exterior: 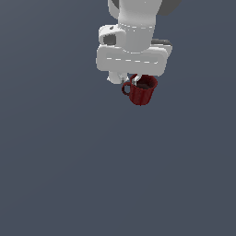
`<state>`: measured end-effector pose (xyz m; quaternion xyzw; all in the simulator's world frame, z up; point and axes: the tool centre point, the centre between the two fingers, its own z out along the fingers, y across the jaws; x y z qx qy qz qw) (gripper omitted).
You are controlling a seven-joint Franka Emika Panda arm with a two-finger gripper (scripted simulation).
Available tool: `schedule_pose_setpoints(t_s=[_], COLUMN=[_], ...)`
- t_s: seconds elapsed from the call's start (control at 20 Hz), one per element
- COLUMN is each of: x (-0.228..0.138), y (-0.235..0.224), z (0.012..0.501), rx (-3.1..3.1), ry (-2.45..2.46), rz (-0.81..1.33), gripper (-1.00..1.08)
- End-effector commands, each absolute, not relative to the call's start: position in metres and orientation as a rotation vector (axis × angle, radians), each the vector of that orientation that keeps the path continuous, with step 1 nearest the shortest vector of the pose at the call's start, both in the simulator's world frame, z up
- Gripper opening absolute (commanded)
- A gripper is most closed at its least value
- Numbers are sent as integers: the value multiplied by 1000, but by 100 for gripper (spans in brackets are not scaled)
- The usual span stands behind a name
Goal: Pick up the object and move it to a goal position.
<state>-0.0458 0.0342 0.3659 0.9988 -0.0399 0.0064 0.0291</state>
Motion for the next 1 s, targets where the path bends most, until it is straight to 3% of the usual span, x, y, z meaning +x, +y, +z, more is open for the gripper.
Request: schedule_pose_setpoints(t_s=[0.0, 0.45, 0.95], x=[-51, -60, -61], y=[45, 70, 76], z=[392, 447, 459], rx=[3081, 3083, 3083], ry=[-124, -123, -123], rz=[23, 22, 22], gripper=[-100, -100, -100])
